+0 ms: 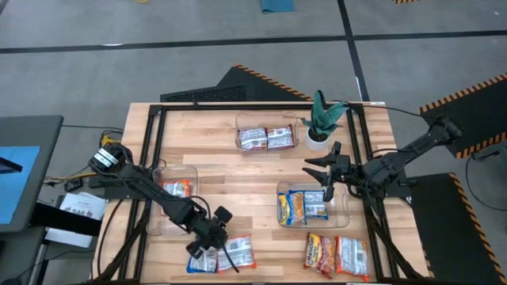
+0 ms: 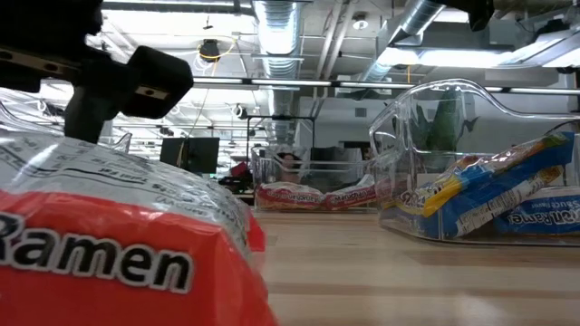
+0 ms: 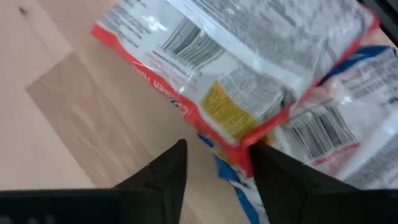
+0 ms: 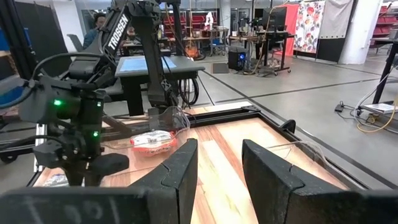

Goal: Sort Maruchan noodles
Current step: Put the left orange bag into the bottom left transparent bin

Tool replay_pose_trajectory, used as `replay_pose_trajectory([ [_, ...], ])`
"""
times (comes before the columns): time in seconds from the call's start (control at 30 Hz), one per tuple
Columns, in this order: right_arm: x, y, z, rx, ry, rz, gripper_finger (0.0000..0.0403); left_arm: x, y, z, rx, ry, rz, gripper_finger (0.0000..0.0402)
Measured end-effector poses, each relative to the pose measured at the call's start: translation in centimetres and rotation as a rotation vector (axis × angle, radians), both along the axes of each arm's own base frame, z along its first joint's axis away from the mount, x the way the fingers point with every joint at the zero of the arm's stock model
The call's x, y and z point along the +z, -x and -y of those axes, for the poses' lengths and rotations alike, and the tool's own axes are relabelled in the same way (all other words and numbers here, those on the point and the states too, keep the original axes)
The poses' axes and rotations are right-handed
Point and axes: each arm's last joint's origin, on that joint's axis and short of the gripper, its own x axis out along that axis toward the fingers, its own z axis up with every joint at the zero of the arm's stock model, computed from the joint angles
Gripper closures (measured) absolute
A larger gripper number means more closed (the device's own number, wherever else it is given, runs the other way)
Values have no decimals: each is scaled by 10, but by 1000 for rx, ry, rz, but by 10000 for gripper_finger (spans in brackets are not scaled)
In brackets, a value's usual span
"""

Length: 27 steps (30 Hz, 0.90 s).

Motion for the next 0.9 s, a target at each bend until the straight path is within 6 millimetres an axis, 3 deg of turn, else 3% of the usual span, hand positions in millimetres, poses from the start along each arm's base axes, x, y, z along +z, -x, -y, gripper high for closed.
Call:
replay_pose_trajectory([
  [0.2, 0, 0, 0, 0, 2, -2, 251, 0, -3, -4, -17, -4, 8, 384],
  [0.43, 0, 0, 0, 0, 1, -2, 251, 11, -9, -11, 25, 47, 4, 401],
  [0.67, 0, 0, 0, 0, -28, 6, 251, 87, -3, -22, 115, -72, 109, 401],
  [0.9, 0, 0, 0, 0, -28, 6, 251, 158, 37, -47, 310, -180, 285, 401],
])
